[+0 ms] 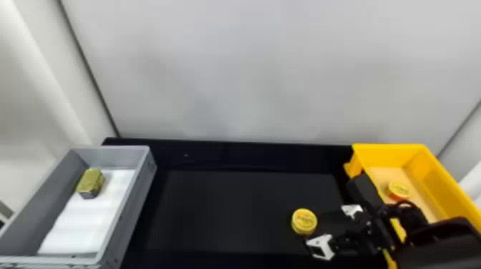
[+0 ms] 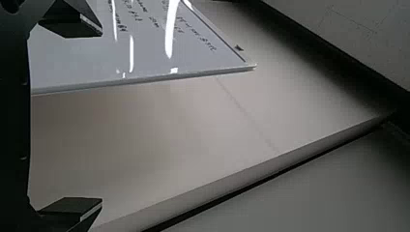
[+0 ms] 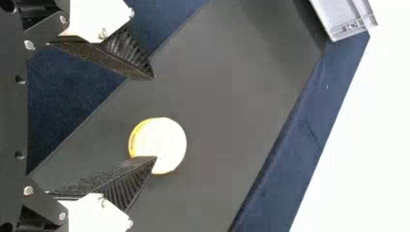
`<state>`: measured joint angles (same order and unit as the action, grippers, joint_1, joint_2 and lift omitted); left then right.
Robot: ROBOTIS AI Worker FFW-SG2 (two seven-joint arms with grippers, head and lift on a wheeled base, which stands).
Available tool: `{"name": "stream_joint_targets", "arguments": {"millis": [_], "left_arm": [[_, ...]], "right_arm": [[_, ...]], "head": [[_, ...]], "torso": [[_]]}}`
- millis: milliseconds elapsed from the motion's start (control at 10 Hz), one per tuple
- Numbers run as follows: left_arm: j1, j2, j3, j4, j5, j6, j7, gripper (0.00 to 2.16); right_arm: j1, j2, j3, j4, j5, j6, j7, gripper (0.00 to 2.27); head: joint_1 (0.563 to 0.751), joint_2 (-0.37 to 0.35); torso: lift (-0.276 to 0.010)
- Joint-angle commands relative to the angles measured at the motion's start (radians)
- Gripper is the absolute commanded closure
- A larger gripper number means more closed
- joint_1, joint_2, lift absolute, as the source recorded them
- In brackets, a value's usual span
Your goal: Pick up the round yellow can and place it in the yellow rectangular box
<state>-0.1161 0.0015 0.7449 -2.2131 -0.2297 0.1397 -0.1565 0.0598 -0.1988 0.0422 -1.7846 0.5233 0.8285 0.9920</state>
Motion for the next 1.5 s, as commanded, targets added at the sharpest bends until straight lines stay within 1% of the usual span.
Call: {"name": "stream_joint_targets", "arguments": {"millis": [0, 300, 400, 600, 1000, 1200, 1400], "left_arm": [[0.001, -0.004, 0.001, -0.002, 0.001, -0.002, 0.0, 0.05], [0.0, -0.004, -0.01, -0.002, 0.001, -0.003, 0.0, 0.05], [0.0, -0.004, -0.011, -0.002, 0.001, -0.002, 0.002, 0.05], [0.001, -0.004, -0.014, -0.002, 0.001, -0.003, 0.003, 0.05], [0.003, -0.004, -0.017, -0.002, 0.001, -0.003, 0.005, 0.05], [0.003, -0.004, -0.017, -0.002, 0.003, -0.003, 0.006, 0.05], [0.003, -0.004, -0.017, -0.002, 0.003, -0.005, 0.006, 0.05]], "right_arm": [[0.002, -0.007, -0.007, -0.016, 0.043, 0.013, -0.007, 0.27], [-0.014, -0.016, 0.011, 0.021, 0.061, -0.014, -0.031, 0.27], [-0.023, -0.014, 0.025, 0.054, 0.061, -0.018, -0.045, 0.27], [-0.041, -0.002, 0.024, 0.119, 0.061, -0.043, -0.06, 0.27], [-0.08, 0.006, 0.021, 0.157, 0.058, -0.078, -0.077, 0.29], [-0.083, 0.036, -0.016, 0.189, 0.015, -0.153, -0.103, 0.29], [-0.081, 0.042, -0.007, 0.218, -0.003, -0.19, -0.134, 0.29]], "head": [[0.686, 0.014], [0.686, 0.014], [0.686, 0.014], [0.686, 0.014], [0.686, 0.014], [0.686, 0.014], [0.686, 0.014]], "torso": [[-0.055], [-0.055], [-0.055], [-0.055], [-0.055], [-0.055], [-0.055]]}}
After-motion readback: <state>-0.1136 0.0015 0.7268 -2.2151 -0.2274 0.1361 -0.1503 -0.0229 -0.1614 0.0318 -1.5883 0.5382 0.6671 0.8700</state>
